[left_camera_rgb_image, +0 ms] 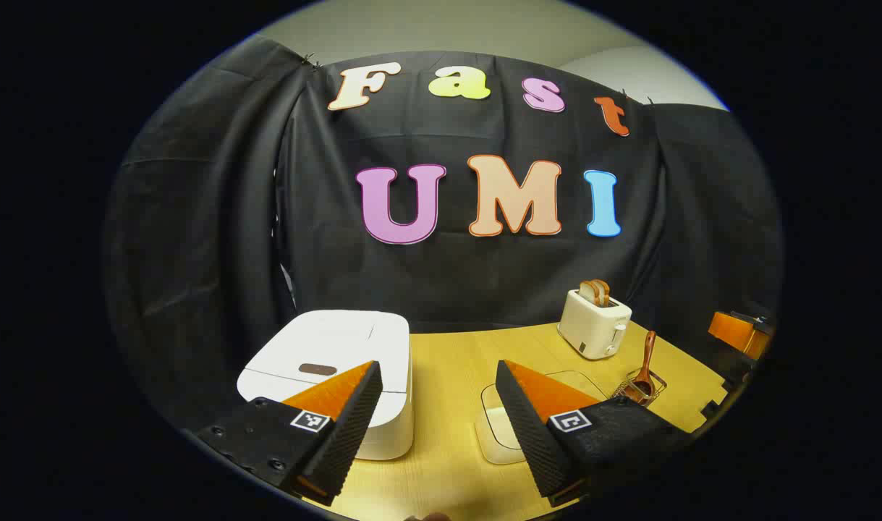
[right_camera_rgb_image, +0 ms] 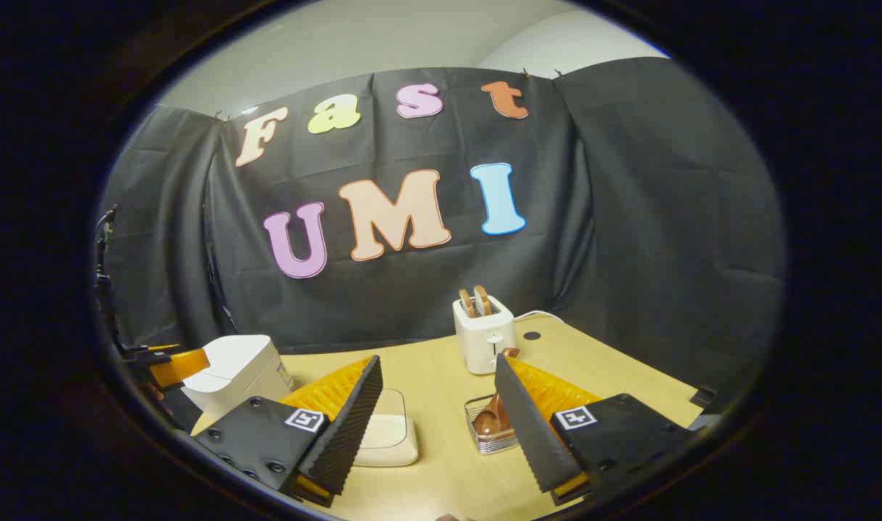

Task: Close the left gripper, press the button to open the rice cooker; take a wooden spoon from the chopstick holder with the right hand, scoop a spoonful of rice and pour it into the rice cooker, then put the wooden spoon back into the chopstick holder.

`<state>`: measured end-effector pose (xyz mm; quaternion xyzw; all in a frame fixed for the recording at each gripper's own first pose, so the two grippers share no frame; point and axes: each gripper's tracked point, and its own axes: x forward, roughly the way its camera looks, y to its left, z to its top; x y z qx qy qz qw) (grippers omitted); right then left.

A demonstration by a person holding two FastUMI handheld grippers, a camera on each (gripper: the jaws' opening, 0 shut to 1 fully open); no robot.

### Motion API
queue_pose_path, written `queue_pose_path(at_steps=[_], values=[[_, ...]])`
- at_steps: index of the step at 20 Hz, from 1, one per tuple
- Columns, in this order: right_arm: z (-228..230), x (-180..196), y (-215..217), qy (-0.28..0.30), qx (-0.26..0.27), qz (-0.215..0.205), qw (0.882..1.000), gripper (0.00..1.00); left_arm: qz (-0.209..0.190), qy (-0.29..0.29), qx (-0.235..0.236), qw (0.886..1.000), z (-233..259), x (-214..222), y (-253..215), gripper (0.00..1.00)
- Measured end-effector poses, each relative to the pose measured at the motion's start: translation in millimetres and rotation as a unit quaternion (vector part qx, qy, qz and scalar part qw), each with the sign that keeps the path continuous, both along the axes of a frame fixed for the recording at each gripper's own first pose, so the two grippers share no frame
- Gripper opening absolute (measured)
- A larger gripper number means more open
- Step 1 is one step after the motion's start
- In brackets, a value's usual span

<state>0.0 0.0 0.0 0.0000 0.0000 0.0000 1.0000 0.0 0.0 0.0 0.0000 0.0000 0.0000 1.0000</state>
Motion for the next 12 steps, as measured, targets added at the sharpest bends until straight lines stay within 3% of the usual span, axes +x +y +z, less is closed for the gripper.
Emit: queue_pose_path(at_steps=[12], values=[[-2.4, -3.0, 1.4, 0.004, -0.004, 0.003, 1.0, 0.99, 0.007, 0.004, -0.016, 1.0, -0.7, -1.6, -0.9, 0.94]])
